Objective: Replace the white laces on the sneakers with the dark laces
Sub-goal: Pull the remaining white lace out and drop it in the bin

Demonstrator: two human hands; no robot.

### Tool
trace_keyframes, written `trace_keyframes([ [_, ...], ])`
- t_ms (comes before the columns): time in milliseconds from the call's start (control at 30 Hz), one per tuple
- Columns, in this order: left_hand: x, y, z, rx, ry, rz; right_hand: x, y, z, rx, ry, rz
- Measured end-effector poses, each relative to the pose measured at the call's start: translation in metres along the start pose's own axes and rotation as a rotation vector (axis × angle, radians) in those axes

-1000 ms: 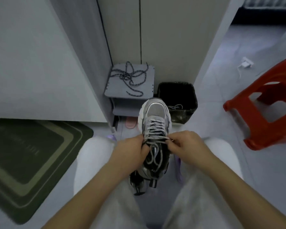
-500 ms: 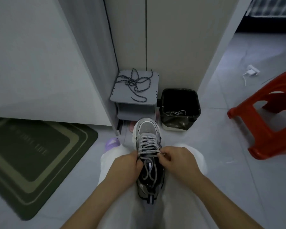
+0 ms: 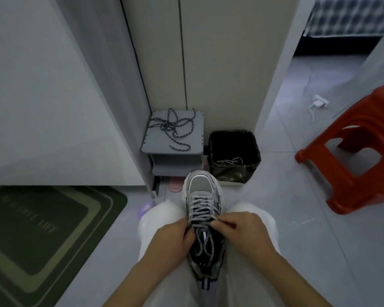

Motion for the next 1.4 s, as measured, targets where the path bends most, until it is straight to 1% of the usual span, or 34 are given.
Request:
trace_keyframes([
  [100,0.001,-0.002,-0.004,0.017,-0.035,-0.01,0.0,-0.002,0.005,0.134,-0.075,-0.038],
  [200,0.005,-0.007,-0.005,0.027,-0.051,-0.009,0.0,-0.001,0.003,0.077,-0.026,-0.042],
  [300,0.008,-0.011,-0.007,0.004,-0.033,-0.002,0.001,0.0,0.001,0.035,0.0,-0.005],
  [467,0.002,-0.013,-0.006,0.034,-0.048,0.017,-0.002,0.005,0.005,0.146,-0.042,-0.041],
  [567,0.003,-0.014,0.0,0.093,-0.015,0.022,0.006,0.016,0.009,0.171,-0.053,-0.034],
  [700,0.006,-0.009,0.006,0.126,0.016,0.041,0.023,0.031,0.002,0.165,0.021,-0.011],
  [833,0.003,0.001,0.006,0.121,0.06,0.068,0.025,0.021,-0.001,0.332,0.059,-0.094],
  [933,-0.002,0.001,0.005,0.17,0.043,0.08,0.015,0.009,-0.002,0.216,0.074,-0.087],
  [1067,-0.009,-0.007,-0.004,0.181,0.019,0.1,0.014,0.015,0.001,0.045,-0.032,-0.019],
  [1133,-0.012,-0.009,-0.008,0.177,-0.008,0.106,0.016,0.021,0.012,0.078,-0.054,-0.02],
  [1233,-0.013,-0.013,-0.001,0.265,-0.065,0.057,0.023,0.033,0.036,0.168,-0.101,0.009],
  [1267,-0.011,-0.014,0.002,0.288,-0.127,0.004,0.024,0.036,0.04,0.171,-0.103,0.023],
  [1300,-0.01,-0.016,0.004,0.296,-0.188,-0.067,0.024,0.038,0.04,0.167,-0.09,0.027],
  [1333,-0.009,-0.019,0.008,0.251,-0.244,-0.115,0.024,0.038,0.037,0.159,-0.06,0.017],
  [1400,-0.005,-0.029,0.012,0.202,-0.231,-0.151,0.019,0.033,0.025,0.199,0.011,-0.036],
])
Point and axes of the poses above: each hand's wrist, its own x-axis towards the middle knuckle, its own z-axis out of the back of the hand, y = z × x, the point moved 3 cm from there along x, towards the middle knuckle, and after that the axes turned 8 degrees about -z, right-handed, at the moved point
